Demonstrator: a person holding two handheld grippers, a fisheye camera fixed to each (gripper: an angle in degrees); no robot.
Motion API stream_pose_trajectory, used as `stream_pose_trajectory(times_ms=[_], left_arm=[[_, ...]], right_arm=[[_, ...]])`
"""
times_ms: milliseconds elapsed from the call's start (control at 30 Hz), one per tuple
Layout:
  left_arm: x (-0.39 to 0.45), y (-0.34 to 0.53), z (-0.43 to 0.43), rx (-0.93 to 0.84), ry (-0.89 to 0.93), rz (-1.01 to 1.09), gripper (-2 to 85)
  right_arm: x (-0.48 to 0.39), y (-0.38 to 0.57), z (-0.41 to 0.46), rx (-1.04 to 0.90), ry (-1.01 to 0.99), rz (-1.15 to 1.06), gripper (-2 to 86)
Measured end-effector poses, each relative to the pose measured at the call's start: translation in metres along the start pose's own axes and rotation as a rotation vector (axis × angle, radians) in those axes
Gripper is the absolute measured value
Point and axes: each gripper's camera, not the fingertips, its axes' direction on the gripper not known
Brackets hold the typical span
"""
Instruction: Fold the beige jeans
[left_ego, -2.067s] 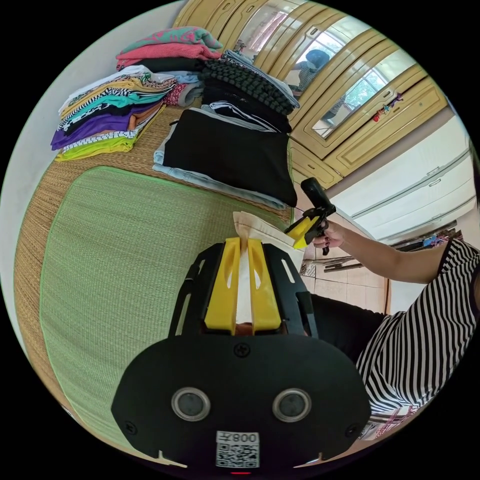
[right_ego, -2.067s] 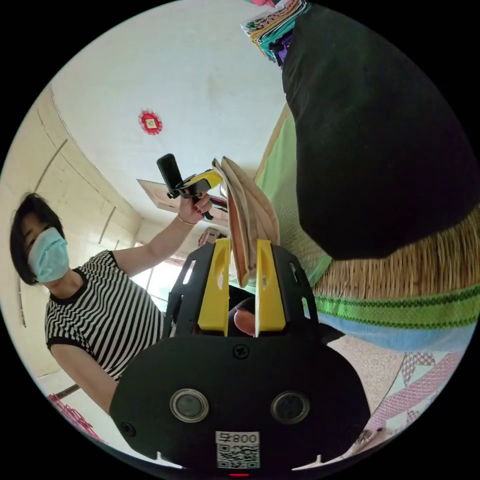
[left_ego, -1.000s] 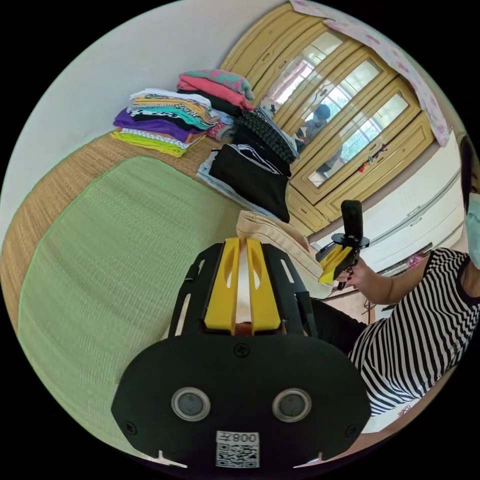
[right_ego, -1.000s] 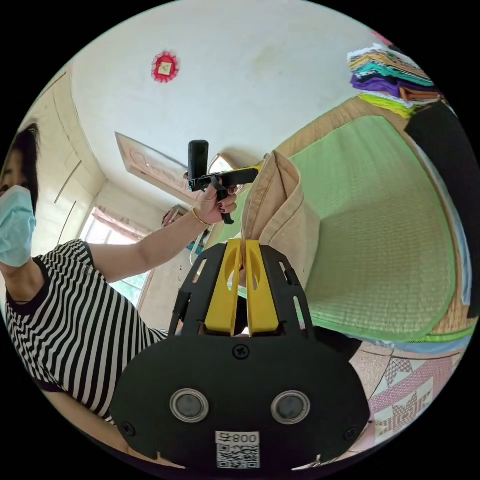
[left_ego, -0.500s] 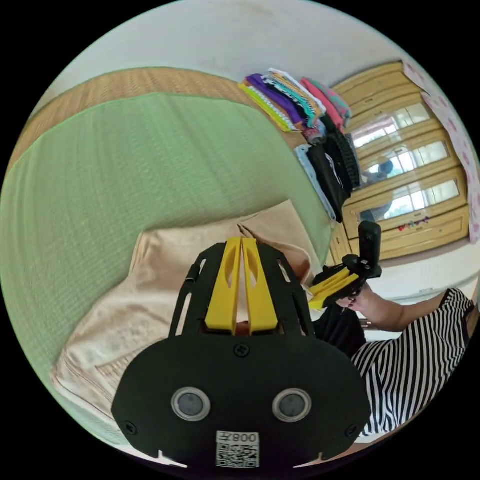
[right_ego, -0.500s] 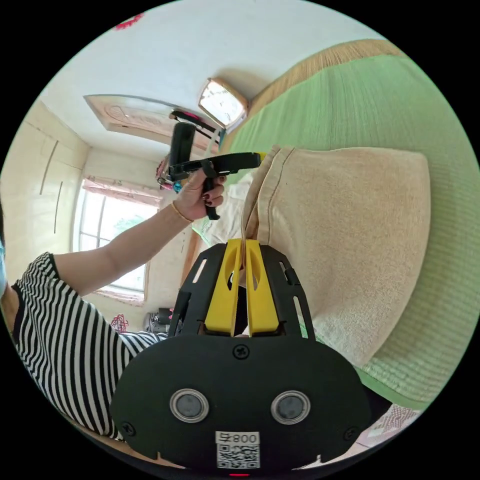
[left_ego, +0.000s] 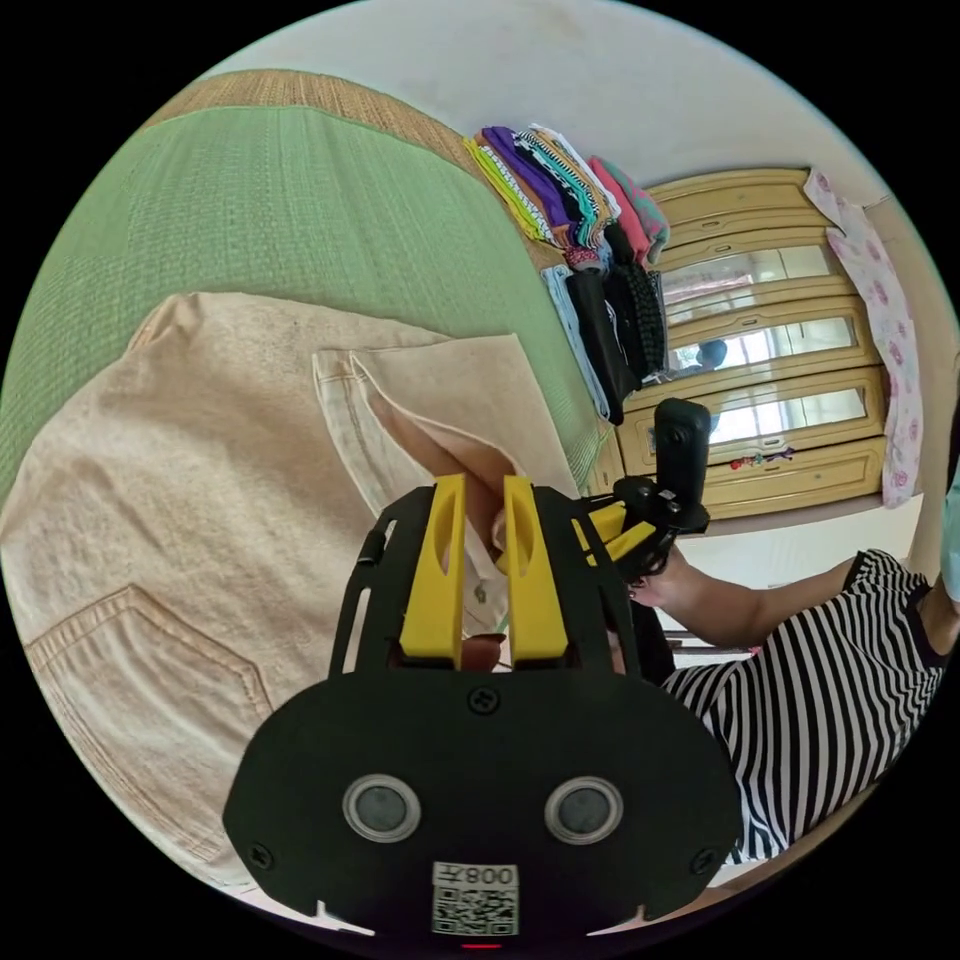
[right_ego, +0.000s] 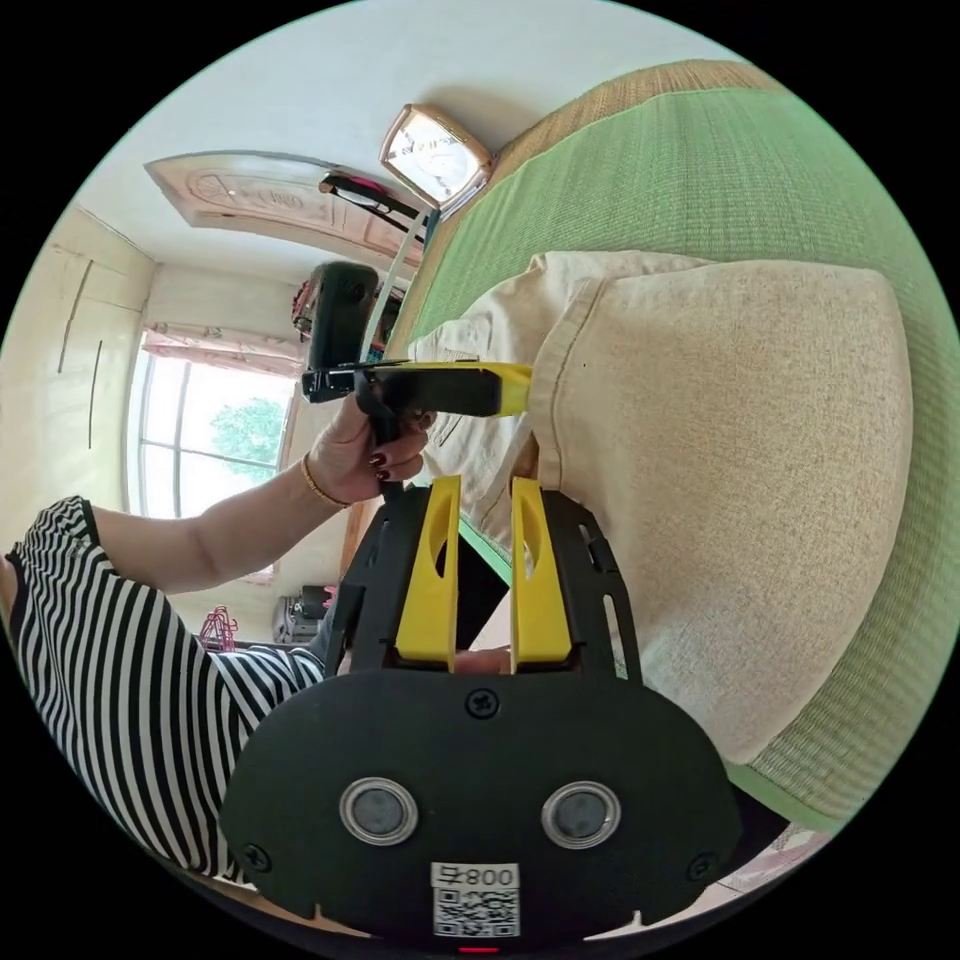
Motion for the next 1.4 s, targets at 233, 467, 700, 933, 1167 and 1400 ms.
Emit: stream_pose_trajectory(times_ms=[233, 467, 700, 933, 1167, 1400], left_arm=[[-0.021, 0.016, -0.024, 0.050, 0.093, -0.046, 7.9], [-0.035, 0.031, -0.038, 0.032, 0.085, -0.061, 8.6], [-0.062, 0.062, -0.046, 0.087, 0.223, -0.155, 10.0], [-0.067, 0.088, -0.034, 0.060, 0.262, -0.192, 9.5], [-0.040, 0.097, -0.033, 0.038, 0.116, -0.160, 1.4], [-0.039, 0.111, -0.020, 0.017, 0.068, -0.215, 0.6]], right_arm=[[-0.016, -0.007, 0.009, 0.061, -0.028, -0.019, 8.7], [-0.039, -0.017, 0.031, 0.005, 0.007, -0.072, 8.4], [-0.045, -0.009, 0.027, 0.004, -0.015, -0.079, 8.0], [-0.044, -0.002, 0.021, 0.011, -0.021, -0.046, 7.9], [-0.052, -0.005, 0.001, 0.058, 0.003, -0.066, 7.4], [-0.042, -0.044, -0.006, 0.077, 0.138, -0.055, 3.8]])
